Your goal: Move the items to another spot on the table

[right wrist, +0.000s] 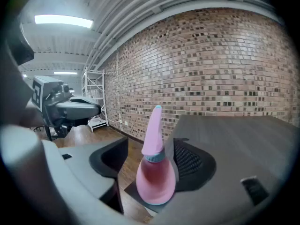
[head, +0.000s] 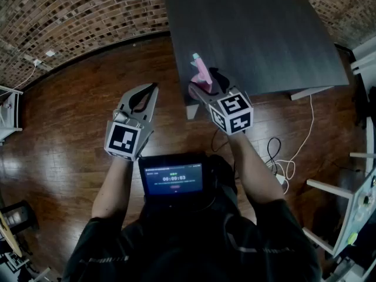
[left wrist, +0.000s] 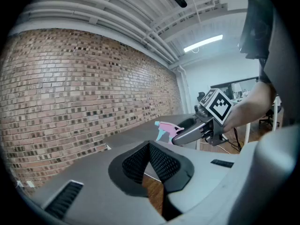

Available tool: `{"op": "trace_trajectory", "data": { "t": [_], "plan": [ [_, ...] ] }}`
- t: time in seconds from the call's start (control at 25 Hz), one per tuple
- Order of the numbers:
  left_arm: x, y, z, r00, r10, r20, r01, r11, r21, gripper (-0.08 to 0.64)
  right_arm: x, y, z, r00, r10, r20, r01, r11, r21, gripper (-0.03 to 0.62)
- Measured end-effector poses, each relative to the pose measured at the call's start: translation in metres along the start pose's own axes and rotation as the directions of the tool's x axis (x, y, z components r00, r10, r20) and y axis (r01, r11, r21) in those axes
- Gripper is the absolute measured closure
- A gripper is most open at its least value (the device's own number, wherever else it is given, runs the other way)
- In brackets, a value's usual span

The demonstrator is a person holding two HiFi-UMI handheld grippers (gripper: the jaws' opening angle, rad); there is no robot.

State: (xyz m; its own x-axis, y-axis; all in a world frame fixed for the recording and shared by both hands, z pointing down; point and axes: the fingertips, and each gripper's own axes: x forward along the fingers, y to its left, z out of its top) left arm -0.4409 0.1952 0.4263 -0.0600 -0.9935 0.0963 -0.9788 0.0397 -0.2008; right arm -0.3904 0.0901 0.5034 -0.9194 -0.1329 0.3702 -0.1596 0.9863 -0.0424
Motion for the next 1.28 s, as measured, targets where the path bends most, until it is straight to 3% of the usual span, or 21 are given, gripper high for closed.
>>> {"op": "trace_trajectory", "data": {
  "t": [0.28,0.4,0.48,0.64,0.88,1.08,1.28],
  "plan": [
    [0.001,-0.015,-0.023,1.0,-0.017,-0.001,0.017,1.0,0.006,0.561,0.015,0.003,-0.005,1.0,0.008,0.026,-0.008,1.0,-0.019,0.286],
    [-0.001,-0.015,-0.023,1.0,-0.013,0.0,0.013,1.0,0.004,0.563,0.015,0.001,-0.005,1.0,0.003,0.029,-0.002,1.0,-0.03,0.424],
    [-0.001,-0.015,-0.019,1.0,-0.014,0.002,0.014,1.0,0.006,0.563,0.013,0.0,-0.005,1.0,0.005,0.025,-0.004,1.0,-0.031,0.43],
    [-0.002,-0.014,0.006,0.999,-0.03,0.025,0.03,1.0,0.005,0.562,-0.002,0.0,0.008,0.999,-0.006,0.041,0.007,1.0,-0.009,0.439],
    [-0.004,-0.028,0.065,0.985,-0.158,0.062,0.157,0.987,0.029,0.563,-0.075,-0.001,0.053,0.99,-0.12,0.079,0.117,0.992,0.04,0.44],
    [0.015,-0.058,0.123,0.939,-0.291,0.183,0.293,0.956,0.015,0.562,-0.146,-0.02,0.08,0.961,-0.256,0.105,0.25,0.966,0.064,0.44],
    [0.052,-0.124,0.154,0.866,-0.444,0.228,0.443,0.895,0.06,0.563,-0.241,-0.065,0.076,0.889,-0.437,0.138,0.42,0.897,0.135,0.44]
  ]
}}
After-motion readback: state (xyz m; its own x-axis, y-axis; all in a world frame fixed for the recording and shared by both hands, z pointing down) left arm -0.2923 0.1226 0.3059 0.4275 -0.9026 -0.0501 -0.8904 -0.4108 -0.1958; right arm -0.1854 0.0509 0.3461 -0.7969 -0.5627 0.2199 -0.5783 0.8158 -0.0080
